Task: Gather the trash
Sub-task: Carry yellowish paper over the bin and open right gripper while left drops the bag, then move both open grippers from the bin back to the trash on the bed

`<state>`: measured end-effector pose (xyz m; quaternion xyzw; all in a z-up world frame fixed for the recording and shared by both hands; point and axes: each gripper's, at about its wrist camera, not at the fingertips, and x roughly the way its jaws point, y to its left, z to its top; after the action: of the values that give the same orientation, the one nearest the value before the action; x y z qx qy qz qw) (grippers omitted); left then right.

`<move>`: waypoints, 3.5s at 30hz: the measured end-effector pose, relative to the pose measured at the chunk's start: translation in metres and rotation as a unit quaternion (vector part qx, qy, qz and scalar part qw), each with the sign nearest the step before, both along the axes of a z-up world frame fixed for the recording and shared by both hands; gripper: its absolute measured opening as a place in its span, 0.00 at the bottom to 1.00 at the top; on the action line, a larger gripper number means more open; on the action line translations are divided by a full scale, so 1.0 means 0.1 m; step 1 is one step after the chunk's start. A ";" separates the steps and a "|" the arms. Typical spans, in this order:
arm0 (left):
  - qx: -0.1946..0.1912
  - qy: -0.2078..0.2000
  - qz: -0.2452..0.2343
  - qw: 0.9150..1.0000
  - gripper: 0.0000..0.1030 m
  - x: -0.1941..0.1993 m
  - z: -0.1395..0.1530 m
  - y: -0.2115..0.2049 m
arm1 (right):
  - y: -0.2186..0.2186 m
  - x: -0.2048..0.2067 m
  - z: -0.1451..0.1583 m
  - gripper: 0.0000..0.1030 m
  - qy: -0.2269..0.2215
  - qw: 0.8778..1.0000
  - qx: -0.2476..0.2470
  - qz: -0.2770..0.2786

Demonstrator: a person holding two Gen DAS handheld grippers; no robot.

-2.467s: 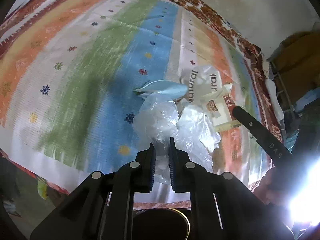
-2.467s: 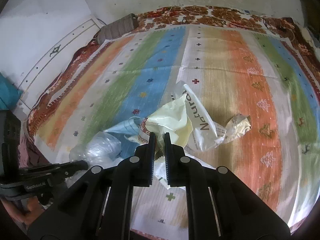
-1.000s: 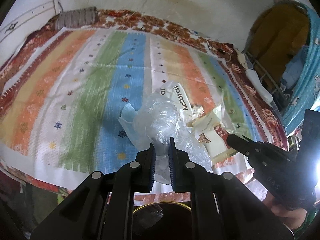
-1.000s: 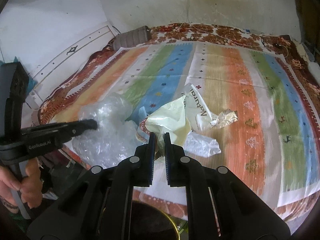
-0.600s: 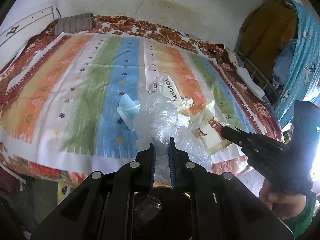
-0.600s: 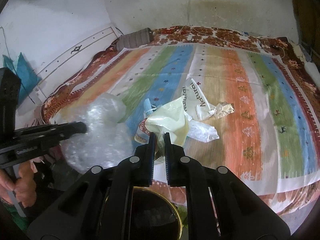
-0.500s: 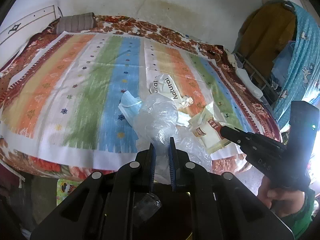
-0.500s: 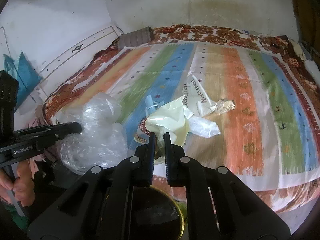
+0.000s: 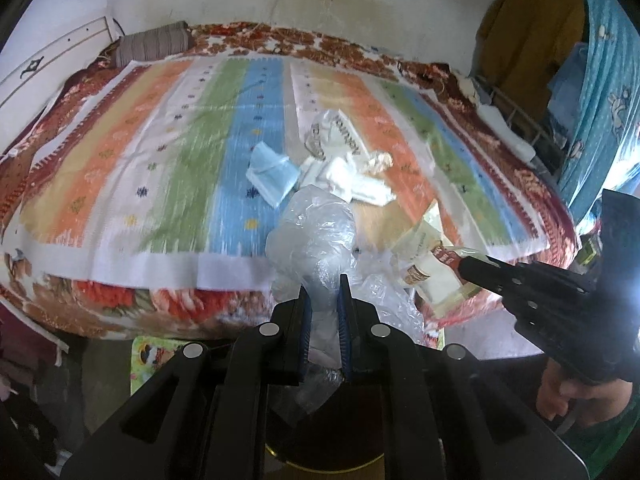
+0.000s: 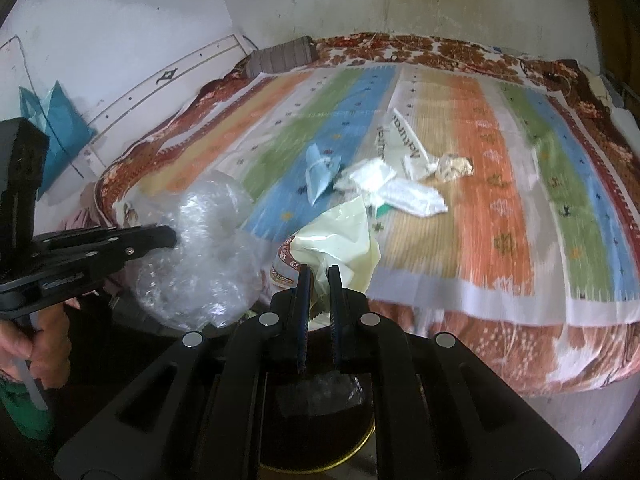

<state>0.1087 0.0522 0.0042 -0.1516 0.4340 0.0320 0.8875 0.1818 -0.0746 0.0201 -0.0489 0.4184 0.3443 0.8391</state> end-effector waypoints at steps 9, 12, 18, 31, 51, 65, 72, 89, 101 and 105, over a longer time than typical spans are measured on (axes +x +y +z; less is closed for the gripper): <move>0.014 0.026 -0.002 1.000 0.11 -0.22 -0.14 -0.12 | -0.04 -0.26 -0.20 0.08 0.016 1.000 -0.026 0.009; 0.024 0.037 -0.001 0.999 0.11 -0.28 -0.21 -0.17 | -0.04 -0.34 -0.28 0.08 0.022 0.999 -0.036 0.009; 0.038 0.071 -0.005 0.997 0.11 -0.34 -0.39 -0.30 | -0.02 -0.48 -0.45 0.08 0.041 0.998 -0.053 0.012; 0.047 0.126 0.005 0.991 0.11 -0.39 -0.73 -0.43 | 0.05 -0.63 -0.82 0.08 0.086 0.991 -0.101 0.007; 0.029 0.101 0.052 0.993 0.71 -0.36 -0.61 -0.22 | 0.01 -0.52 -0.96 0.40 0.136 0.987 -0.082 -0.013; 0.010 0.053 0.053 0.997 0.86 -0.31 -0.40 -0.09 | 0.01 -0.39 -0.72 0.52 0.097 0.993 -0.062 -0.017; 0.002 0.024 0.067 0.997 0.94 -0.20 -0.22 0.02 | -0.02 -0.21 -0.50 0.72 0.059 0.997 -0.049 -0.028; -0.046 0.050 0.072 0.995 0.94 0.40 -0.23 0.42 | 0.16 0.38 -0.24 0.91 0.022 0.998 -0.052 -0.036; -0.012 0.058 0.072 0.996 0.94 0.70 -0.26 0.60 | 0.28 0.76 -0.17 0.91 0.012 0.997 -0.065 -0.036; 0.025 0.075 0.061 0.995 0.94 0.85 -0.33 0.63 | 0.31 0.85 -0.16 0.91 0.011 0.997 -0.061 -0.039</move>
<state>0.1938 0.1151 -0.0291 -0.1531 0.4887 0.1080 0.8521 0.2664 -0.0432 0.0041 -0.0799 0.4495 0.2859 0.8425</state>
